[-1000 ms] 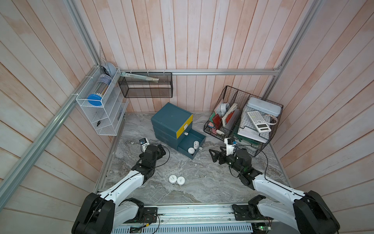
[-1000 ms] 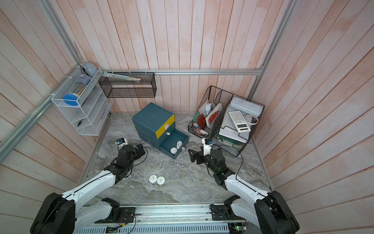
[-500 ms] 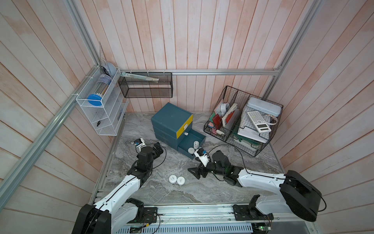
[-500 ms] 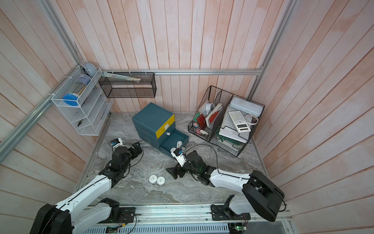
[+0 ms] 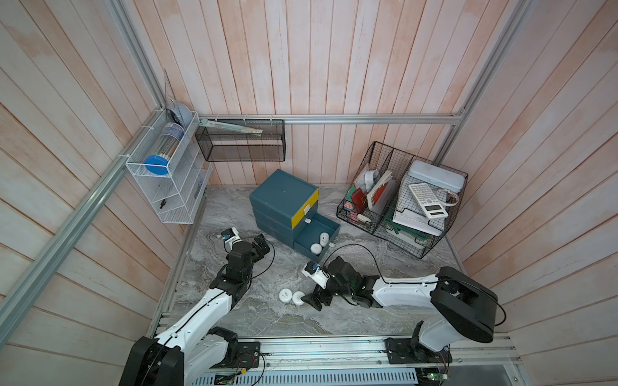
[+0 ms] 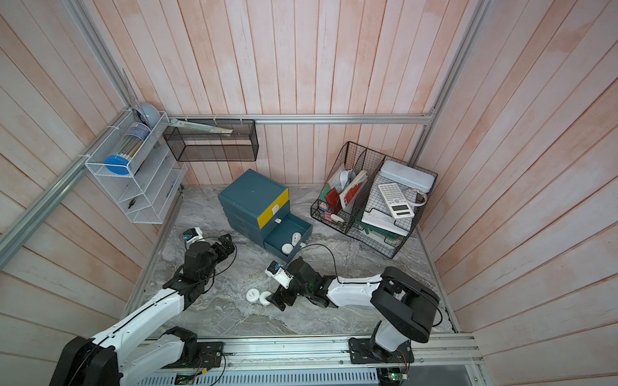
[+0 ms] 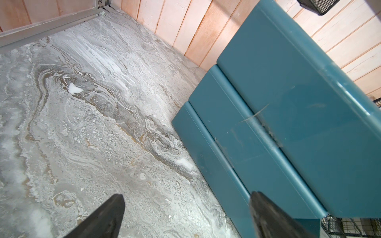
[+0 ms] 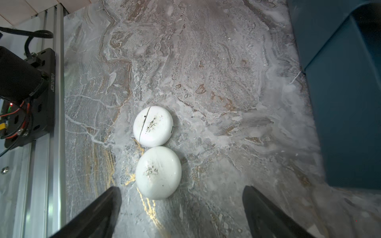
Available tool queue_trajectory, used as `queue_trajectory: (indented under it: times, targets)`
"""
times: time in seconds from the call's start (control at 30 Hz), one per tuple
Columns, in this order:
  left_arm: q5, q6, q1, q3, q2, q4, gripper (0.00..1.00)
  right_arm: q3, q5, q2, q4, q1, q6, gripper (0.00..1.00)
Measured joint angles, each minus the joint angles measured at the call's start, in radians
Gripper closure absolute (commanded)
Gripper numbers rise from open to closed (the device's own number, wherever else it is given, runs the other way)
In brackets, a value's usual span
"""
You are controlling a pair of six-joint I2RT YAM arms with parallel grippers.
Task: Put the bluetooth earphones in the drawer according to color
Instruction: Pick up the Bluetooth earphone from the center of the board.
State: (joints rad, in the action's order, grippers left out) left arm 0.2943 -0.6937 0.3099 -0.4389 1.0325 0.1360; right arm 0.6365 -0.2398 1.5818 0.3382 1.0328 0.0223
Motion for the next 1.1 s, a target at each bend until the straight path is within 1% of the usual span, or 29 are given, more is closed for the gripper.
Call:
queue_trajectory:
  times: [0.07, 0.3, 0.43, 0.53, 0.6, 0.8, 0.87, 0.93, 1.0, 1.1]
  targets:
    - [-0.002, 0.000, -0.002, 0.000, 0.000, 0.001, 0.00, 0.021, 0.010, 0.028, -0.015, 0.016, -0.009, 0.04]
    - [-0.006, 0.000, -0.003, 0.000, 0.000, 0.004, 0.00, 0.117, 0.053, 0.135, -0.107, 0.066, -0.055, 0.14]
    - [-0.010, 0.000, -0.004, 0.000, 0.001, 0.007, 0.00, 0.199, 0.084, 0.203, -0.173, 0.080, -0.078, 0.16]
    - [-0.010, 0.000, -0.004, 0.000, 0.004, 0.009, 0.00, 0.233, 0.105, 0.226, -0.193, 0.087, -0.089, 0.22]
    - [-0.014, 0.000, -0.005, 0.000, 0.005, 0.009, 0.00, 0.244, 0.119, 0.233, -0.201, 0.092, -0.096, 0.23]
    - [-0.024, 0.000, -0.008, 0.000, 0.005, 0.010, 0.00, 0.247, 0.137, 0.234, -0.208, 0.097, -0.106, 0.23]
    - [-0.025, 0.000, -0.009, 0.000, 0.005, 0.010, 0.00, 0.246, 0.138, 0.232, -0.208, 0.097, -0.106, 0.19]
    - [-0.025, 0.000, -0.009, 0.000, 0.005, 0.010, 0.00, 0.242, 0.140, 0.229, -0.210, 0.097, -0.109, 0.17]
    - [-0.025, 0.000, -0.009, 0.000, 0.005, 0.010, 0.00, 0.239, 0.146, 0.225, -0.213, 0.097, -0.111, 0.18]
    - [-0.025, 0.000, -0.009, 0.000, 0.005, 0.010, 0.00, 0.230, 0.158, 0.215, -0.219, 0.098, -0.112, 0.23]
